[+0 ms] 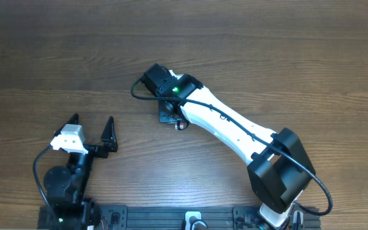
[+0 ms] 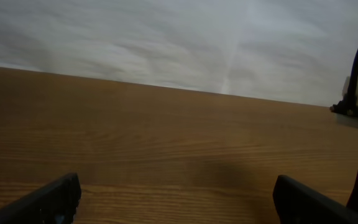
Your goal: Stack Cubes
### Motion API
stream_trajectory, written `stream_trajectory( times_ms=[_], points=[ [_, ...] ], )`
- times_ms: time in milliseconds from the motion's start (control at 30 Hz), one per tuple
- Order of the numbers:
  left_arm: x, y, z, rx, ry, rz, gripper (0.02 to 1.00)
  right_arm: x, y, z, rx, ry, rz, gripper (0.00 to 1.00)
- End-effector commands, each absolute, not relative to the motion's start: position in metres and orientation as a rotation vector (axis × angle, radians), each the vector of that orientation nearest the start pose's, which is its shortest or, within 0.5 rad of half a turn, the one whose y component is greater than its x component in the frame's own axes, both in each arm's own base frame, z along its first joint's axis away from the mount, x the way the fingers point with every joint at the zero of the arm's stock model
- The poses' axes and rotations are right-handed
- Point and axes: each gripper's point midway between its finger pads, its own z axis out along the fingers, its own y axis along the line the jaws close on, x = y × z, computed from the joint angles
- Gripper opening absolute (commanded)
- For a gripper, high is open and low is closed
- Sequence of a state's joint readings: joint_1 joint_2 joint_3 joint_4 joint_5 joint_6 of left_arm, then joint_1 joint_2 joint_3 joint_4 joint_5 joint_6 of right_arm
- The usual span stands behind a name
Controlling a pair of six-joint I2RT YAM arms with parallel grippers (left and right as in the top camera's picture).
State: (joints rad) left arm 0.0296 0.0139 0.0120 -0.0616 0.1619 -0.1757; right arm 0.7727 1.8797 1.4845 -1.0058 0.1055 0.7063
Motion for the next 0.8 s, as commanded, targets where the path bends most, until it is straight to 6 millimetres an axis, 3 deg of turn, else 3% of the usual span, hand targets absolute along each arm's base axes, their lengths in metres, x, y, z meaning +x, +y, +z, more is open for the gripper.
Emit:
stream_trajectory(
  times_ms=[33,300,367,433,533,700,800],
  points=[
    [0.245,-0.021,0.16,-0.027,1.635,-0.239,1.0,0.291,0.257,0.075,-0.087,2.969,0.034,0.364],
    [0.245,-0.021,0.16,-0.027,1.635,-0.239,0.998,0.291,0.257,0.075,-0.086,2.969,0.034,0.656],
    [0.245,-0.021,0.16,-0.027,1.636,-0.239,1.0,0.291,0.257,0.076,-0.086,2.969,0.035,0.871],
    [0.245,-0.021,0.16,-0.027,1.635,-0.239,1.0,0.293,0.257,0.078,-0.083,2.961,0.038,0.98],
    [0.245,-0.021,0.16,-0.027,1.635,-0.239,1.0,0.299,0.256,0.091,-0.073,2.933,0.058,0.993],
    [0.245,-0.021,0.16,-0.027,1.635,-0.239,1.0,0.317,0.245,0.132,-0.059,2.84,0.088,0.993],
    [0.245,-0.021,0.16,-0.027,1.635,-0.239,1.0,0.327,0.229,0.16,-0.038,2.795,0.115,0.993]
  ],
)
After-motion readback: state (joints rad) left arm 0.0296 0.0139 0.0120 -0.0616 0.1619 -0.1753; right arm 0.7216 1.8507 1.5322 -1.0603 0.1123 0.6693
